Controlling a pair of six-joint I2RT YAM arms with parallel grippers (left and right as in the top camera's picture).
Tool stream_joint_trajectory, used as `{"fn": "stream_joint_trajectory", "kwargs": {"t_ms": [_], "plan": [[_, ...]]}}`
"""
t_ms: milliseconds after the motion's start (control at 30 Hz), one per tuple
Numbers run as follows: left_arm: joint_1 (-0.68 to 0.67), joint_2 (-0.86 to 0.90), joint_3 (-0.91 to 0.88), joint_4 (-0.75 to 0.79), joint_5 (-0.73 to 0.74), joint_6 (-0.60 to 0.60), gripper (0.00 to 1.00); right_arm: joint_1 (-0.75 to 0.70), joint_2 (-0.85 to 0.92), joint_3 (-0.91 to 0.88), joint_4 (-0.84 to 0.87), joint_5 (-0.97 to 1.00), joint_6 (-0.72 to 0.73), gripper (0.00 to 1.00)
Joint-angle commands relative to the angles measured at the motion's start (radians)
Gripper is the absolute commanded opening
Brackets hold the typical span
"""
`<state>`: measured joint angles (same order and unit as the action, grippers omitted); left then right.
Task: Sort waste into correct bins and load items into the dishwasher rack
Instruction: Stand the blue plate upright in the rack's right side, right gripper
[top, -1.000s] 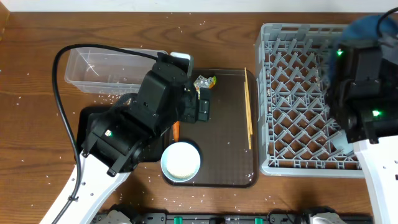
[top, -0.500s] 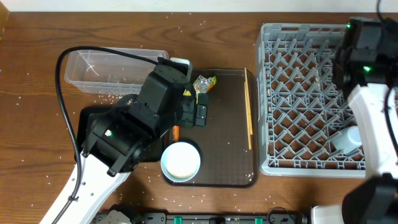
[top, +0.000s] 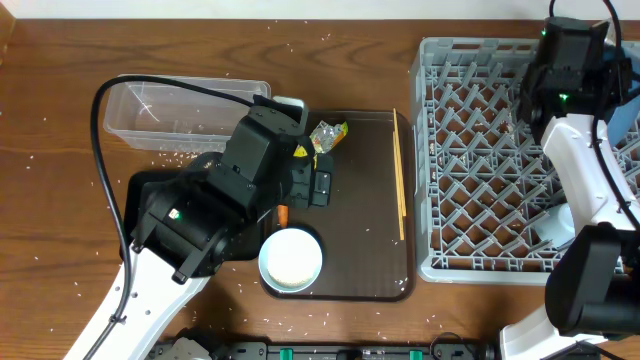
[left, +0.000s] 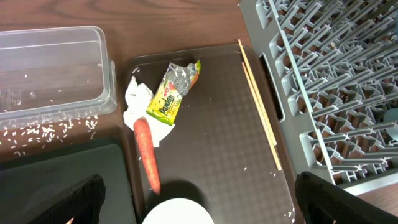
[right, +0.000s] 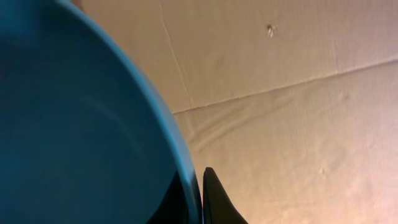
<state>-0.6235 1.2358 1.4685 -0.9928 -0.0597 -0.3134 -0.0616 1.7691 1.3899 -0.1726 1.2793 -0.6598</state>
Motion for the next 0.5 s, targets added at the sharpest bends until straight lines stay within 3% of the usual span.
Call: {"fn": "stream_joint_trajectory", "kwargs": {"t_ms": [0, 167, 467], "plan": [[0.0, -0.008, 0.008, -0.005, -0.016, 0.01, 0.98, -0.001, 0.012, 0.003, 0.067, -0.005, -0.208, 0.01], [0.0, -0.008, 0.008, -0.005, -0.016, 0.01, 0.98, 0.0, 0.012, 0.003, 0.212, -0.006, -0.422, 0.01], [0.0, -0.008, 0.008, -0.018, -0.016, 0.01, 0.98, 0.004, 0.012, 0.003, 0.196, -0.043, -0.414, 0.01]]}}
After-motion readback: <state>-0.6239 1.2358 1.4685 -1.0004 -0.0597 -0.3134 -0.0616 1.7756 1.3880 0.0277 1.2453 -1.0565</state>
